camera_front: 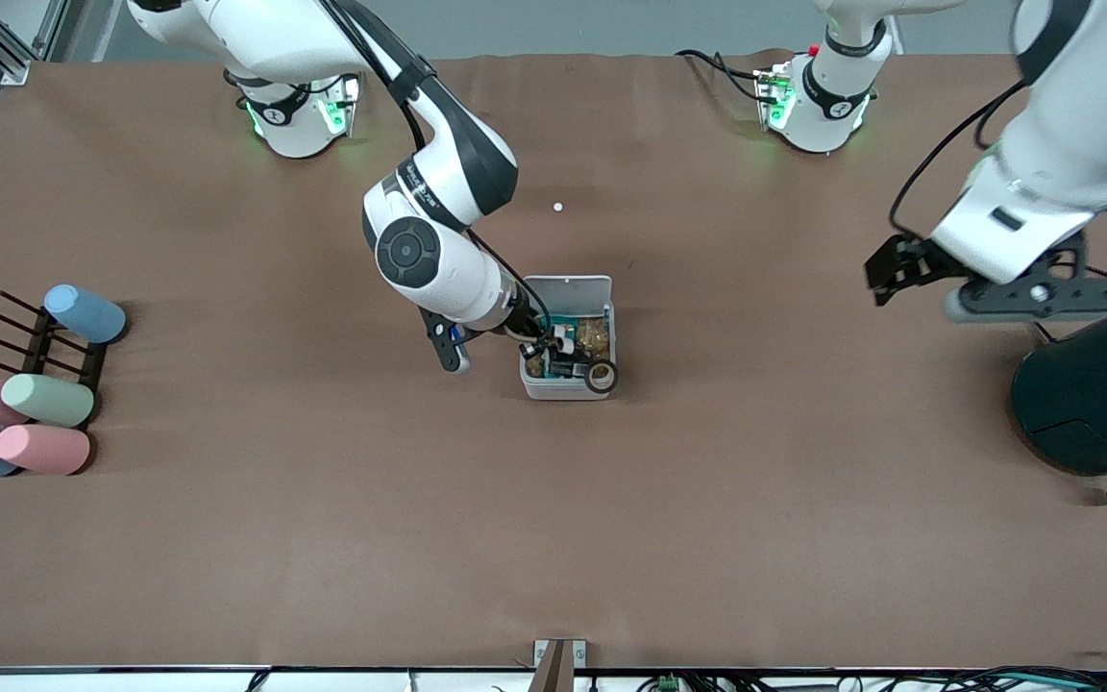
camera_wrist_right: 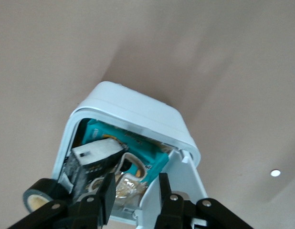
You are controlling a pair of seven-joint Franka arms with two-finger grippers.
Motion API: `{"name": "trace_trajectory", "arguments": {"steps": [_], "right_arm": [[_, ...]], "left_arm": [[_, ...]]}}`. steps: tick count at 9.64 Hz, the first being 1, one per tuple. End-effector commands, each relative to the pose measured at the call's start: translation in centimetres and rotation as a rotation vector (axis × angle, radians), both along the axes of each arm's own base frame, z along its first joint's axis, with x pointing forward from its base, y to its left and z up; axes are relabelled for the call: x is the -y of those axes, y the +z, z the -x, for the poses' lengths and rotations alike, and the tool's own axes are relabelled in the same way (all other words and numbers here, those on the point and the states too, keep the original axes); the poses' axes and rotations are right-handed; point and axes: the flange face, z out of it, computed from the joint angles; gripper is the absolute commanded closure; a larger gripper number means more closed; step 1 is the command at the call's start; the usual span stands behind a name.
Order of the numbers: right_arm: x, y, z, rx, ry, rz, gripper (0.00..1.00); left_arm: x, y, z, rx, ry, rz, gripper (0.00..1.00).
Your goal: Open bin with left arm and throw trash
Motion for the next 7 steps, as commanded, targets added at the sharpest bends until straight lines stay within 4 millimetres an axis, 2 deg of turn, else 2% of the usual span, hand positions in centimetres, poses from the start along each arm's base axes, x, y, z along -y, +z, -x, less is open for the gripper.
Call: {"name": "trace_trajectory", "arguments": {"steps": [1, 2, 4, 5, 6, 7], "right_arm": [[3.2, 1.6, -1.3, -0.042, -0.011, 0.003, 0.54], [5.8, 4.5, -2.2, -0.04, 0.001, -0.007, 0.53], [13.4, 9.1, -4.5, -0.043, 0.007, -0.019, 0.52], [18.6, 11.0, -5.4, -0.041, 0.062, -0.012, 0.47], [24.6, 12.8, -6.4, -0.008, 0.134, 0.017, 0.41], [30.0, 16.1, -6.3, 0.03, 0.187, 0.009, 0.37]], "left_arm": [[-2.5, -0.4, 1.6, -0.021, -0.069, -0.004, 0.0], [-3.4, -0.1, 1.3, -0.016, -0.079, 0.006, 0.0], [-4.0, 2.2, 1.2, 0.08, -0.065, 0.074, 0.0], [-4.1, 2.5, 2.8, 0.072, -0.059, 0.06, 0.0], [-4.3, 2.7, 4.1, 0.069, -0.037, 0.056, 0.0], [-4.3, 2.6, 4.5, 0.062, -0.037, 0.053, 0.0]]}}
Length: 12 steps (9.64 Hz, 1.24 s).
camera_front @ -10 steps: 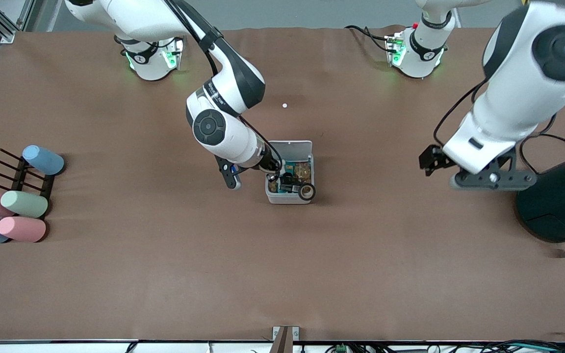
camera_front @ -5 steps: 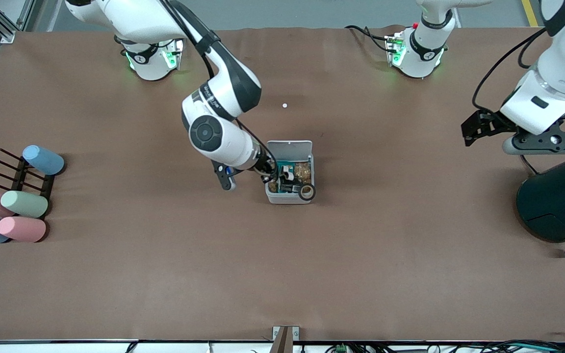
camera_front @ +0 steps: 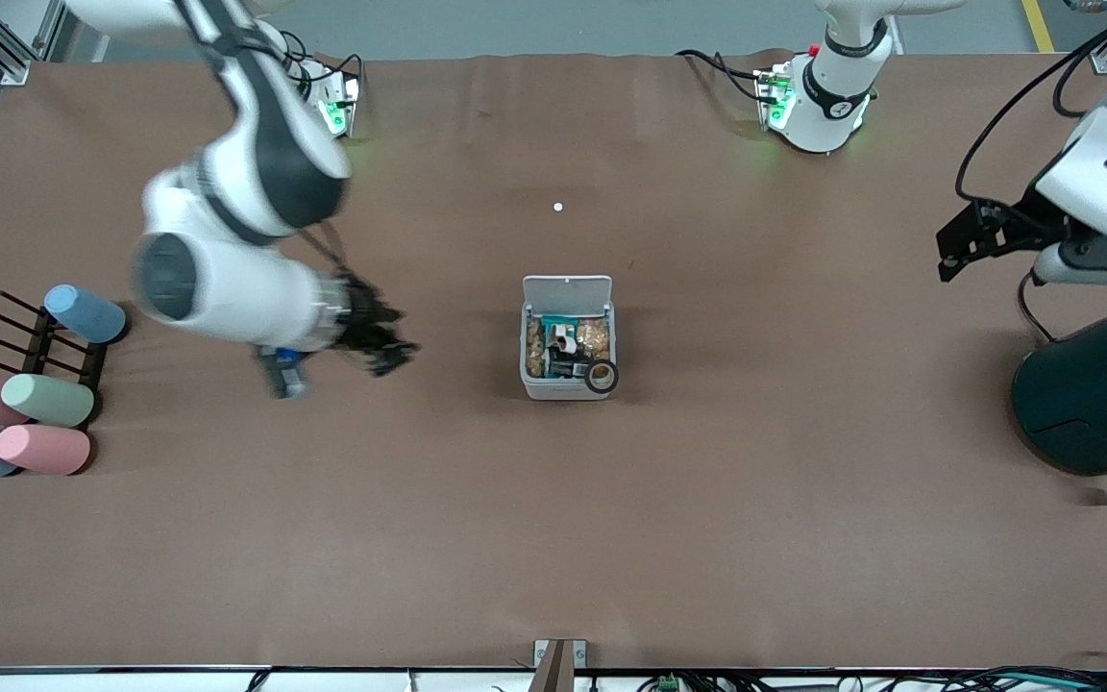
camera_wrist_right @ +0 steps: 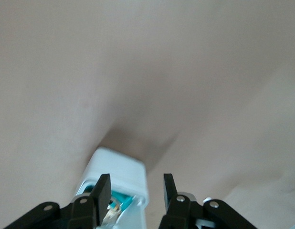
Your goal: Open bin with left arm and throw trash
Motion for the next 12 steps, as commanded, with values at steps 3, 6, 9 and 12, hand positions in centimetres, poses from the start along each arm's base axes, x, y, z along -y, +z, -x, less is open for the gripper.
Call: {"name": "trace_trajectory", "arguments": {"steps": [3, 6, 9, 12], "right_arm": [[17.3, 11.8, 3.7, 0.14, 0.223, -0.002, 0.0], [21.6, 17.5, 8.1, 0.177, 0.65, 0.064, 0.0], [16.8, 21.4, 8.8, 0.217, 0.787, 0.152, 0.0], [17.8, 21.8, 10.4, 0.205, 1.044, 0.083, 0.0]], "left_arm": [[-2.5, -0.7, 1.4, -0.047, 0.035, 0.017, 0.0], [-2.2, -0.5, -0.9, -0.102, 0.046, 0.009, 0.0], [-3.0, -0.9, -1.4, -0.11, 0.047, 0.012, 0.0], [-2.9, -1.5, -1.8, -0.111, 0.06, 0.012, 0.0]]}}
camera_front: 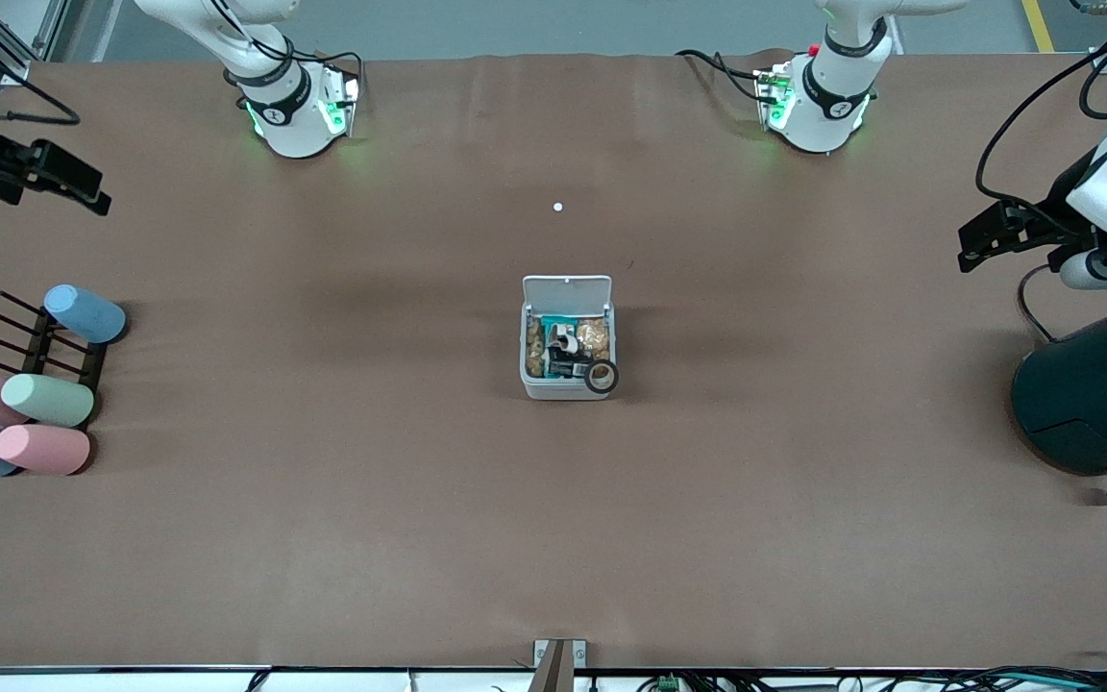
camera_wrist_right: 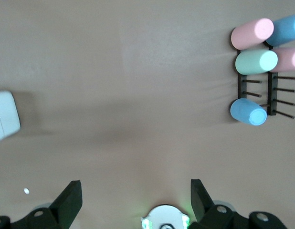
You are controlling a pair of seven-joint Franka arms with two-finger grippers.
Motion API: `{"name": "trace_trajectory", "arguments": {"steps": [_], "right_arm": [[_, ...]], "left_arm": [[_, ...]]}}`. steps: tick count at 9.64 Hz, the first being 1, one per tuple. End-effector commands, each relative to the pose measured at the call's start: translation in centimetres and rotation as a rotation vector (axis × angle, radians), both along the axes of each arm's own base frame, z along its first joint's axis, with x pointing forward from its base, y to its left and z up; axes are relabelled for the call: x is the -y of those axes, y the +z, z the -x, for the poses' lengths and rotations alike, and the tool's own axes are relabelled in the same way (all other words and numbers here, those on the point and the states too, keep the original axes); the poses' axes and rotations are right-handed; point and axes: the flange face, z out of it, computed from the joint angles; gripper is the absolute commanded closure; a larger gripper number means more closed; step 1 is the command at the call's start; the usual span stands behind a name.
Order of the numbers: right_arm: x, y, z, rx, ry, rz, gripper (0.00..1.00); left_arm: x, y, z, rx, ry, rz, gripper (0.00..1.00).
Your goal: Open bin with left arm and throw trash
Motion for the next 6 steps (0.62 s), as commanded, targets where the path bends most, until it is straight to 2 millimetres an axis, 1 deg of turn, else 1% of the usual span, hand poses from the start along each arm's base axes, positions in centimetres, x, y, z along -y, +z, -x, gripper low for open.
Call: {"name": "trace_trajectory", "arguments": {"steps": [1, 3, 6], "right_arm": [[1.1, 1.1, 1.9, -0.006, 0.094, 0.003, 0.0], [2.1, 1.3, 2.0, -0.008, 0.091, 0.001, 0.0], [2.5, 1.1, 1.8, -0.005, 0.075, 0.0, 0.0]], "left_arm": [[0.0, 0.1, -0.4, -0.008, 0.0, 0.013, 0.0], [0.0, -0.2, -0.6, -0.014, -0.007, 0.012, 0.0], [0.0, -0.3, -0.6, -0.016, -0.003, 0.01, 0.0]]}}
